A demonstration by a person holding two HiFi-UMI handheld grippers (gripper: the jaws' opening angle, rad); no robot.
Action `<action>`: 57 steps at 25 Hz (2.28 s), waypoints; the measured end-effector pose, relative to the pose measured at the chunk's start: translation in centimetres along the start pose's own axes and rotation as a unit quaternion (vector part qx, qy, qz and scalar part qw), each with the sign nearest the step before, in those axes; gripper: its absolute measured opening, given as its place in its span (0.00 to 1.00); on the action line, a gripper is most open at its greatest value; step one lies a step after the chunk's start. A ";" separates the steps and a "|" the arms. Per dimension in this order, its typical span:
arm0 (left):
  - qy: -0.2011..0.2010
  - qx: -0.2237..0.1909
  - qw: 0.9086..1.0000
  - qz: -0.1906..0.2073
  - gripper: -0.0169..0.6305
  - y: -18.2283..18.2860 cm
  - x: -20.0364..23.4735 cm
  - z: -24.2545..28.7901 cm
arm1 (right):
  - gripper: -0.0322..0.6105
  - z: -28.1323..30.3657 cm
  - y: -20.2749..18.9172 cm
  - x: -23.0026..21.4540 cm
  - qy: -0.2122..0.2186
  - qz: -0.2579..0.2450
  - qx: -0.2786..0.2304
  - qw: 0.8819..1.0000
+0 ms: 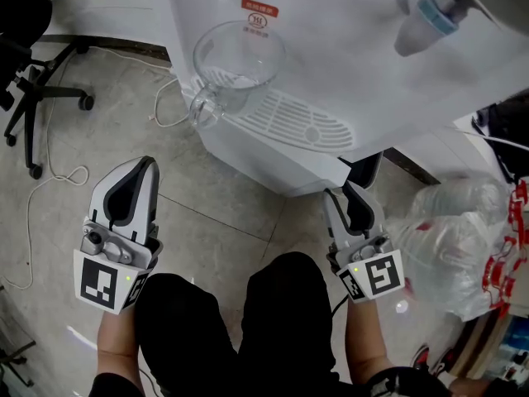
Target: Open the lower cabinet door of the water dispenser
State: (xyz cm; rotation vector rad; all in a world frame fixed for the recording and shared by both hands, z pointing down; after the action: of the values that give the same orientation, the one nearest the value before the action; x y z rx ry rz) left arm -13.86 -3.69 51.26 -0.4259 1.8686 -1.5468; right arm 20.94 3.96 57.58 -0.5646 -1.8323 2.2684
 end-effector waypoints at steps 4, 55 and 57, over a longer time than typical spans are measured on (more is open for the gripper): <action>0.000 -0.005 1.000 0.011 0.04 0.3 -0.1 0.1 | 0.25 -0.4 -0.1 0.3 0.022 -0.008 0.007 1.000; 0.008 -0.012 1.000 0.007 0.04 1.3 -0.6 -0.8 | 0.06 0.0 0.4 -0.4 0.055 -0.059 0.053 0.995; 0.011 -0.016 1.000 0.008 0.04 1.4 -0.5 -0.9 | 0.06 0.2 0.5 0.1 0.070 -0.065 0.054 0.994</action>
State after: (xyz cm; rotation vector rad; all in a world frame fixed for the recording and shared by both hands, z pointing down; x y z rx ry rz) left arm -13.89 -2.39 50.11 -0.4091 1.9107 -1.5196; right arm 20.80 3.73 57.15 -0.5545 -1.6203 2.1679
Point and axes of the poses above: the fingertips, and each gripper's own axes: z forward along the fingers, x to its left, y out of its top, the point moved 9 cm from there along -z, backward along the fingers, and after that the axes turned 12 degrees about z, right-handed, at the moved point
